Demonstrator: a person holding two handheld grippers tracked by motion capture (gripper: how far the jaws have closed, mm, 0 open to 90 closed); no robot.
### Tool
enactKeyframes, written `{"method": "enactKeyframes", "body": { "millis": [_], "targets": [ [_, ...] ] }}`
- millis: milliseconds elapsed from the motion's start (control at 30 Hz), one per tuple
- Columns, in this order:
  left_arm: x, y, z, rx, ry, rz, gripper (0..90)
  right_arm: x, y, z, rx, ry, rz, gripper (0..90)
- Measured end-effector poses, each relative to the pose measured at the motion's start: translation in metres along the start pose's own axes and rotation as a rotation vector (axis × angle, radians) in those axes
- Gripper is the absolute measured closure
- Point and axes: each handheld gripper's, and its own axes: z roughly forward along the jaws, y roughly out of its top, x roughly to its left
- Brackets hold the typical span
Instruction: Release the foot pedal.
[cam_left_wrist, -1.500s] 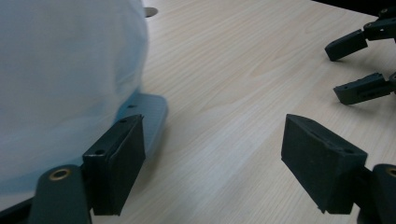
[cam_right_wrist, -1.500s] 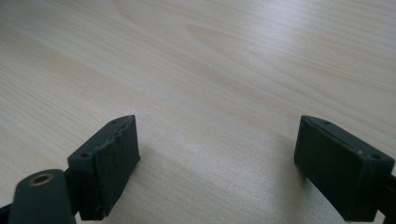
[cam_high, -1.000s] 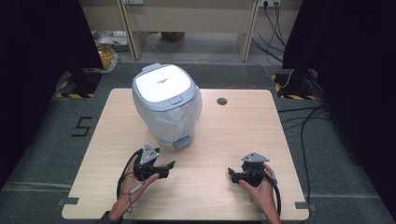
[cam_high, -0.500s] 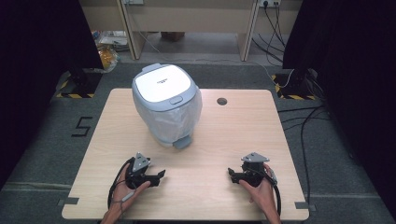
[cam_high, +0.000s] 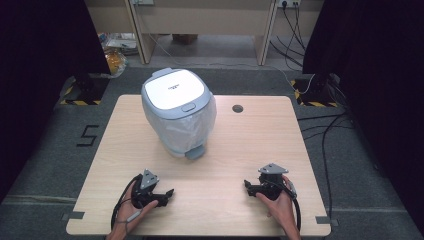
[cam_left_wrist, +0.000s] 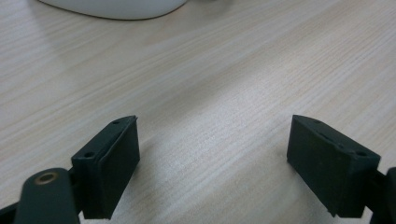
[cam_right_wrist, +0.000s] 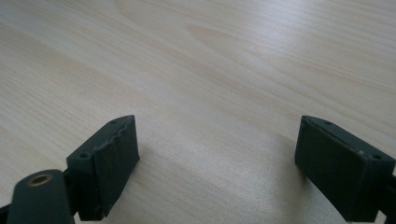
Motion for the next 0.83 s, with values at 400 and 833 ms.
{"method": "enactKeyframes", "body": {
  "millis": [400, 833],
  "targets": [
    [0.0008, 0.0001, 0.0013, 0.006, -0.014, -0.015, 14.1, 0.0001, 0.0, 0.0, 0.0, 0.001, 0.001, 13.7],
    [0.0009, 0.0003, 0.0012, 0.009, -0.014, -0.013, 13.9, 0.0002, 0.0, 0.0001, 0.0, 0.0, 0.001, 13.7]
  ]
}}
